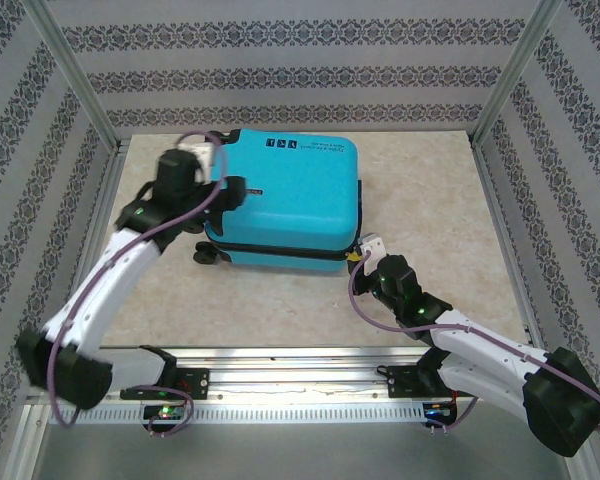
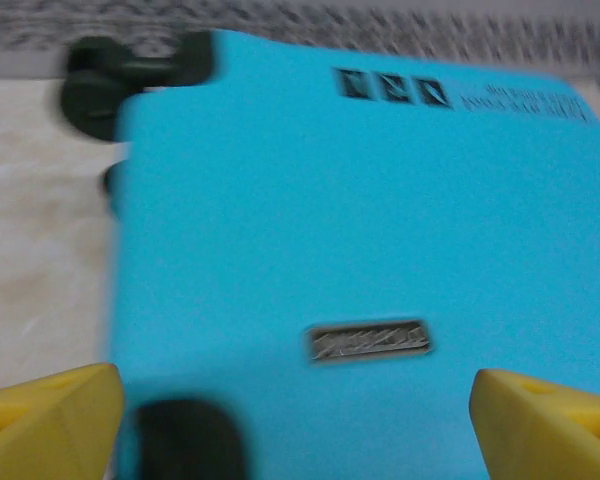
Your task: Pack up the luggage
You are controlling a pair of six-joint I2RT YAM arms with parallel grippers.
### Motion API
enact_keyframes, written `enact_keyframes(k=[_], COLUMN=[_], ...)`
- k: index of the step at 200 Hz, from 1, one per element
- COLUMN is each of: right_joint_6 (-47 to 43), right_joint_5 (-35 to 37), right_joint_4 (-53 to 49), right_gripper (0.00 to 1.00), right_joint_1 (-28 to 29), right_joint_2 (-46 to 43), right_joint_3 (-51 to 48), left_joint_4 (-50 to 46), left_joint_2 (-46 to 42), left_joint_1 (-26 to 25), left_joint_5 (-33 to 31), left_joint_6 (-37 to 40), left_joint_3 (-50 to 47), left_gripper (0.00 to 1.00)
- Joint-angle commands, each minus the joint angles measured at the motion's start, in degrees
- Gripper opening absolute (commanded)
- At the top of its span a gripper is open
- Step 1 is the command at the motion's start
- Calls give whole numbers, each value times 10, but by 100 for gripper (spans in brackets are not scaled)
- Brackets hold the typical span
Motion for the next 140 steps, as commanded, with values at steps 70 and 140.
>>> enact_keyframes(k=[70, 140], right_joint_6=[9, 15], right_joint_5=[-6, -16], right_joint_4=[24, 19], right_gripper=[0, 0], right_joint_1=[-5, -5], right_joint_2=[20, 14], right_joint_3=[21, 18], left_joint_4=[33, 307], left_joint_2=[-174, -143], left_joint_1=[137, 216], left_joint_5=[206, 270], left_joint_6=[-263, -443], left_joint_3=[-223, -329], left_gripper=[95, 95])
